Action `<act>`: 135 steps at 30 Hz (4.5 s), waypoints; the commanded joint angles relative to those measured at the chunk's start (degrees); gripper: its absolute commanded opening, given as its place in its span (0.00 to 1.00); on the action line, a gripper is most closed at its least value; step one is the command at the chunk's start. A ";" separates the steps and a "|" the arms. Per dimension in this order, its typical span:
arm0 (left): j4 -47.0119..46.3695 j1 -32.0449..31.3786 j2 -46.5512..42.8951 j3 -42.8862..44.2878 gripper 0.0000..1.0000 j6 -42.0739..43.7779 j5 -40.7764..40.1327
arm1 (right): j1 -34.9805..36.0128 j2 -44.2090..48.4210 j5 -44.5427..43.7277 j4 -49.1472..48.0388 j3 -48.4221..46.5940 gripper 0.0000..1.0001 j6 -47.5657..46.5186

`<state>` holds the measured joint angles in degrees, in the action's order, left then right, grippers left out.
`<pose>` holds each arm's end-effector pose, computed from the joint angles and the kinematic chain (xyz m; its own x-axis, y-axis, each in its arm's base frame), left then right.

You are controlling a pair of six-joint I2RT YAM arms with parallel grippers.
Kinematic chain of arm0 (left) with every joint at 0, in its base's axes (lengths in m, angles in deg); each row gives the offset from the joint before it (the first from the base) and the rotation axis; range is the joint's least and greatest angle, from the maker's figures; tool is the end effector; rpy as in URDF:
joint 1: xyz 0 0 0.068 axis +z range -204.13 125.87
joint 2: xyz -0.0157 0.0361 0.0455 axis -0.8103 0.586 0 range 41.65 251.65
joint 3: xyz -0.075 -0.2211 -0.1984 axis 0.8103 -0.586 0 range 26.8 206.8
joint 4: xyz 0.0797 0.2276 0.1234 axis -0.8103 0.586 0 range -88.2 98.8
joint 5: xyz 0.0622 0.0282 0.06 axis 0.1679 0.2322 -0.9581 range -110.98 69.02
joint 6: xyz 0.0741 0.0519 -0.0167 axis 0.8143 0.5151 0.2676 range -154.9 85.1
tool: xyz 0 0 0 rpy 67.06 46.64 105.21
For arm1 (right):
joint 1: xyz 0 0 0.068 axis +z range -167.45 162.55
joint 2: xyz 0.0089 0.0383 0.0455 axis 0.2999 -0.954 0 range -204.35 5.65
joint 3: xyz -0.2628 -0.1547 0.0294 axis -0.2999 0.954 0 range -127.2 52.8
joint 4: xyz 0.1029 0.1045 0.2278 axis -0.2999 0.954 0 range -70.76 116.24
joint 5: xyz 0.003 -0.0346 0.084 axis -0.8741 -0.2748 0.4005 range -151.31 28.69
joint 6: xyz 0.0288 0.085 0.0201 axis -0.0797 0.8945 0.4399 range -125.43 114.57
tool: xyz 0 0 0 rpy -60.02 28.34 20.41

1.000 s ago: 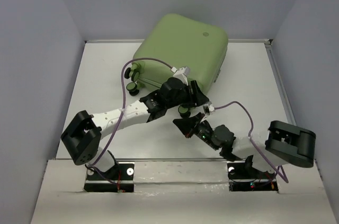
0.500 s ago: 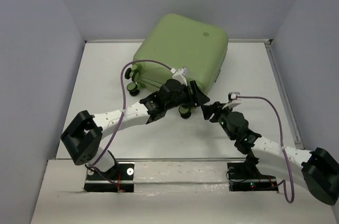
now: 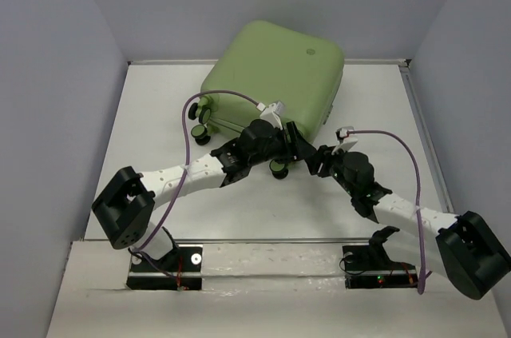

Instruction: Pack the luggage

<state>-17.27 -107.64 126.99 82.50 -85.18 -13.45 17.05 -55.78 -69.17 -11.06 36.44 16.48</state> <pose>0.2294 -0.3284 0.3085 -0.7416 -0.2796 -0.6097 0.4744 0.4239 -0.7715 0.2128 0.1326 0.1978 -0.3636 0.1986 -0.9101 -0.3412 0.8807 0.3285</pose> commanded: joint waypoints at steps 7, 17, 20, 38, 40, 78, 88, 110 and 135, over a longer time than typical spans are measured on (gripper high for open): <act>-19.69 -1.59 -3.34 1.52 0.06 2.03 7.76 | -7.52 -4.48 19.27 -14.77 -0.69 0.47 -4.86; -19.87 -1.59 -3.07 1.60 0.06 1.86 8.11 | -8.05 -8.71 19.55 -19.88 -0.78 0.44 -4.60; -19.95 -1.59 -3.16 1.60 0.06 1.94 8.29 | -8.05 -9.32 15.43 -19.88 -0.69 0.41 -4.33; -20.92 -1.33 -1.76 3.00 0.06 1.68 11.09 | -5.25 -15.55 18.40 -43.67 5.19 0.07 7.43; -21.97 -1.33 -0.71 5.10 0.06 1.24 11.98 | -1.04 -19.32 18.41 -50.60 5.99 0.07 9.81; 6.61 0.25 -8.68 13.02 0.88 17.81 1.82 | 24.91 -0.34 -9.53 -18.96 9.97 0.85 15.36; 33.54 10.24 -29.24 8.82 0.96 24.44 -22.55 | 24.91 21.80 -22.01 34.13 -13.40 0.98 8.77; 31.03 34.27 -14.17 7.40 0.98 41.83 -16.84 | 24.91 11.41 -26.16 39.97 -27.68 1.00 -0.47; 28.30 35.76 -9.65 7.15 0.06 41.15 1.17 | 23.51 13.97 -23.96 40.76 -20.91 0.97 2.70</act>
<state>15.54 -71.36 124.24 91.59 -40.18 -19.83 41.84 -43.12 -93.43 29.59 14.30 18.21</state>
